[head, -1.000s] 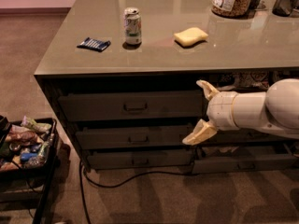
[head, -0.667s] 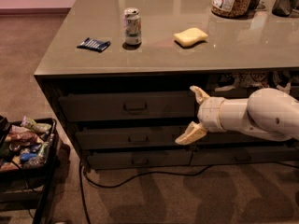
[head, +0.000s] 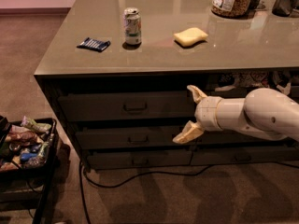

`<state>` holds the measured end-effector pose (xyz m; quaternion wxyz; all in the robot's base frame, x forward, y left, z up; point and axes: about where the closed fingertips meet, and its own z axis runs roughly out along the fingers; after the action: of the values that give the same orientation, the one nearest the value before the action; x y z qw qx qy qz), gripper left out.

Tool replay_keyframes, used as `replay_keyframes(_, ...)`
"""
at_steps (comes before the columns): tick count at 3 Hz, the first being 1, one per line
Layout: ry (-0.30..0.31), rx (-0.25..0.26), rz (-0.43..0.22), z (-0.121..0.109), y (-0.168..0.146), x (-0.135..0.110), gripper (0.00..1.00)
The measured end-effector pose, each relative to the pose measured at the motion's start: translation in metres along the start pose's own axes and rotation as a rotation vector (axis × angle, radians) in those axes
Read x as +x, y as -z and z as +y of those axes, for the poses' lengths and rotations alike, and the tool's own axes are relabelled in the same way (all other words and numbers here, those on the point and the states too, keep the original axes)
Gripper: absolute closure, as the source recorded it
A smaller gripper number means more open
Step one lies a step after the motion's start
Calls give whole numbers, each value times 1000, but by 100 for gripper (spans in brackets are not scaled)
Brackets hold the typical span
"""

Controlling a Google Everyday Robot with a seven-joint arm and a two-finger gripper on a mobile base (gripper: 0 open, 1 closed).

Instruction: Open top drawer

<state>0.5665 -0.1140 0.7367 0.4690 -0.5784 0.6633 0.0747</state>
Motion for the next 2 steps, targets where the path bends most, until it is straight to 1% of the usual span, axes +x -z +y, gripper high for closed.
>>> replay_keyframes(2,-2,3,-42,-6,-44,5,0)
